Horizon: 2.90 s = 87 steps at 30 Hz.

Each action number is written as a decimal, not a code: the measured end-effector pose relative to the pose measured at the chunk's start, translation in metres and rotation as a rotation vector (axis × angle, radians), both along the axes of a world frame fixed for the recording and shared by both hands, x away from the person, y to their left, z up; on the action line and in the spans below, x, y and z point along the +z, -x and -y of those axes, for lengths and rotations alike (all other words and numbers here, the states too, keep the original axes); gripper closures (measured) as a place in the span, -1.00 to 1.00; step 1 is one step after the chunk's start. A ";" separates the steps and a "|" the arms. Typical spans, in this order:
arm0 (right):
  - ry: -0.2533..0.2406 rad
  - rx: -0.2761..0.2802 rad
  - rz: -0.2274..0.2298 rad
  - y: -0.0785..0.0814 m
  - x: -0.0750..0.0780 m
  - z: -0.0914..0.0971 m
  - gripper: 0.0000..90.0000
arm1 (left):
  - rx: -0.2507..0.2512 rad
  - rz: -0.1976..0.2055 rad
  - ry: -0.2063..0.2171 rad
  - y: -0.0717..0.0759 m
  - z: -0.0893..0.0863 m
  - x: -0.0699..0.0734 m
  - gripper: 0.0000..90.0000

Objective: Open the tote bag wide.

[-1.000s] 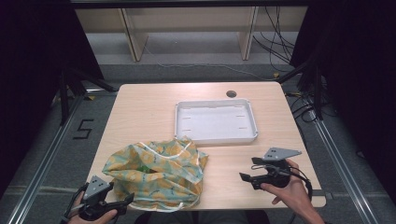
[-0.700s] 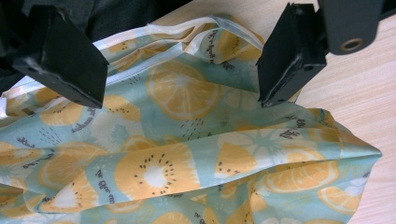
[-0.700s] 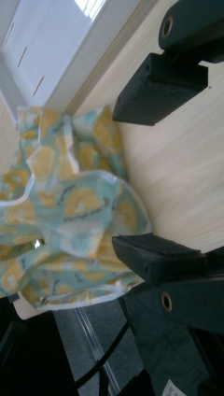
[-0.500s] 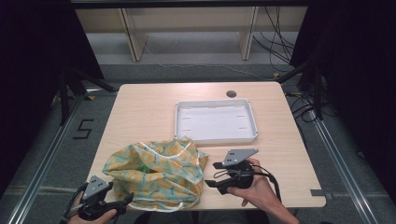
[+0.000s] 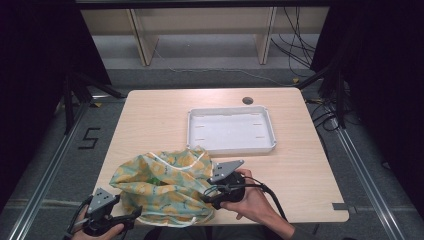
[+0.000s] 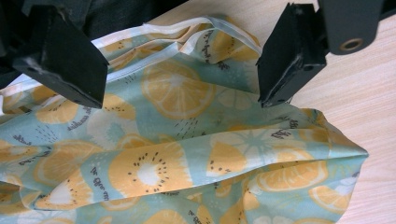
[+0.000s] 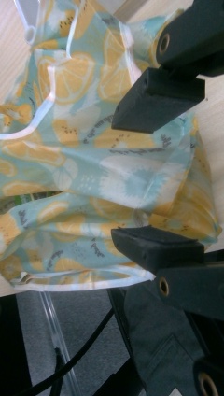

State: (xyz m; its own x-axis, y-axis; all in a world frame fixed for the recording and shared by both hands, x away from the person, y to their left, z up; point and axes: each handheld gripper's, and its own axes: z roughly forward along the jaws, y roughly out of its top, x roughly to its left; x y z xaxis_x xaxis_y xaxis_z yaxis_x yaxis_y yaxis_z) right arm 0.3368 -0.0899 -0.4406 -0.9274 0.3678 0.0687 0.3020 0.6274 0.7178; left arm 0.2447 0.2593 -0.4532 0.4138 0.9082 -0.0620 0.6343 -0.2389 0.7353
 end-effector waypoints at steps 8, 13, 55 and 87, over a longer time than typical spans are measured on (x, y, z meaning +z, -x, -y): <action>0.063 0.009 0.016 -0.005 -0.006 -0.012 0.42 | 0.023 0.012 0.027 -0.001 0.001 -0.001 -0.66; 0.089 0.023 0.055 -0.006 -0.007 -0.014 0.83 | 0.002 -0.001 0.004 0.000 -0.003 0.000 -0.66; 0.067 -0.337 -0.018 -0.010 0.013 0.179 1.00 | -0.090 0.008 0.029 -0.001 0.009 -0.002 -0.65; 0.008 -0.247 0.035 -0.013 0.031 0.162 0.10 | -0.501 0.101 0.047 -0.031 0.141 0.044 -0.46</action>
